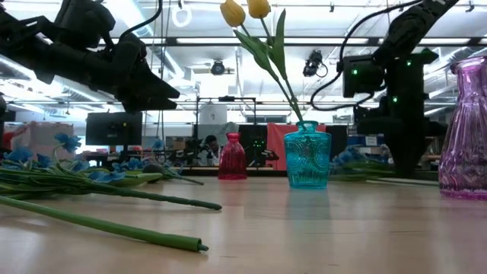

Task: Sort flowers into vase by color
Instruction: Put the blue flowers into the pink vase

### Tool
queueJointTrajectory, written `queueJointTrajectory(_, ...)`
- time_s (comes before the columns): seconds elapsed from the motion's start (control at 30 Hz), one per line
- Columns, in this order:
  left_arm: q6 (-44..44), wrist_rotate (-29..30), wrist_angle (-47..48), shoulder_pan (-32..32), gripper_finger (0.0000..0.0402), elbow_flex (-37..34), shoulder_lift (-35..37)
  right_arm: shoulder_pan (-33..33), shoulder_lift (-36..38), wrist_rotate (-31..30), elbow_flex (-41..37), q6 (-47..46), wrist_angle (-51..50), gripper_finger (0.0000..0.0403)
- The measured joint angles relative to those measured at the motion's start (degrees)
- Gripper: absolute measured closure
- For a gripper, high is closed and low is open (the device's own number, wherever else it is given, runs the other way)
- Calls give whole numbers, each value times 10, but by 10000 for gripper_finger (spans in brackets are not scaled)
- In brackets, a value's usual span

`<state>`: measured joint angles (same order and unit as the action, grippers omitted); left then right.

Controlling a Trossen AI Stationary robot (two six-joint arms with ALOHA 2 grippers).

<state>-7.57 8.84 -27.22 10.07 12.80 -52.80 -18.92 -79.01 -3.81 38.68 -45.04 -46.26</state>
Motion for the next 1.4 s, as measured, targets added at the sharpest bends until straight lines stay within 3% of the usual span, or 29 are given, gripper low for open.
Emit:
queueJointTrajectory(0.53, -5, -23, 6, -1, 95, 0, 0, -2, 102, 5, 0, 5, 20, 355)
queueJointTrajectory(1.1, -64, -9, -174, -1, 95, -122, 0, -2, 164, 35, 1, 66, 120, 355)
queueJointTrajectory(1.4, -76, -13, -181, -1, 95, -123, 0, 11, 199, 38, 1, 156, 245, 355)
